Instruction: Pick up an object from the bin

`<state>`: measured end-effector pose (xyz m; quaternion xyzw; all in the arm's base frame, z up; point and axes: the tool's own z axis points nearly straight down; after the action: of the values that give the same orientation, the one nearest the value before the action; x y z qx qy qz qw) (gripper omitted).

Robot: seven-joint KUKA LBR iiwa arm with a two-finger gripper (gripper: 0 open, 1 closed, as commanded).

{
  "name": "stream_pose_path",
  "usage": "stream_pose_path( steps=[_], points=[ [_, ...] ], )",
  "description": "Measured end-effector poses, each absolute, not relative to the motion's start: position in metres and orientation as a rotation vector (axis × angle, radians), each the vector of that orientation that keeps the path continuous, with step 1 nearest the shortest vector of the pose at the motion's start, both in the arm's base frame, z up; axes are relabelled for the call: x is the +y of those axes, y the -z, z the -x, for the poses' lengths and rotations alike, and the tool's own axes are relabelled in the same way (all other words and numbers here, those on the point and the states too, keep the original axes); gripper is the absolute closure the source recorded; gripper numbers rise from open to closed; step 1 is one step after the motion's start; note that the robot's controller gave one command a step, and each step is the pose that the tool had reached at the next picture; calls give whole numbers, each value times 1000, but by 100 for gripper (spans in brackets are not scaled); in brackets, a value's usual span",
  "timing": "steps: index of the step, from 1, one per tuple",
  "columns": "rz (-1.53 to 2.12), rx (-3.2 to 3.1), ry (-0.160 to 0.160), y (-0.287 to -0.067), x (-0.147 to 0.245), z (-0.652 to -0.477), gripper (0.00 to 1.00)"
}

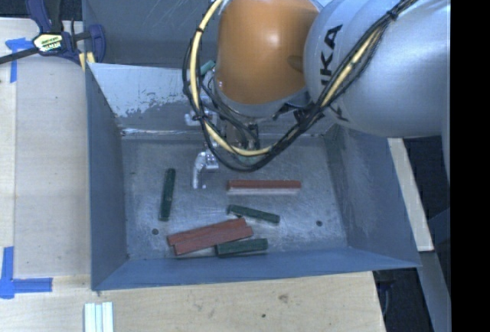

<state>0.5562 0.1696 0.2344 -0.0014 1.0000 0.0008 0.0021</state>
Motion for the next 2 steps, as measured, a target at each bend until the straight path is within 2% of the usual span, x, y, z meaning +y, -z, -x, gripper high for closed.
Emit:
stream_pose_path(
  steps=[1, 2],
  points=[
    [245, 3133, 3, -190, 177, -559, 0],
    [577, 3080, -9, -87, 197, -599, 100]
  ],
)
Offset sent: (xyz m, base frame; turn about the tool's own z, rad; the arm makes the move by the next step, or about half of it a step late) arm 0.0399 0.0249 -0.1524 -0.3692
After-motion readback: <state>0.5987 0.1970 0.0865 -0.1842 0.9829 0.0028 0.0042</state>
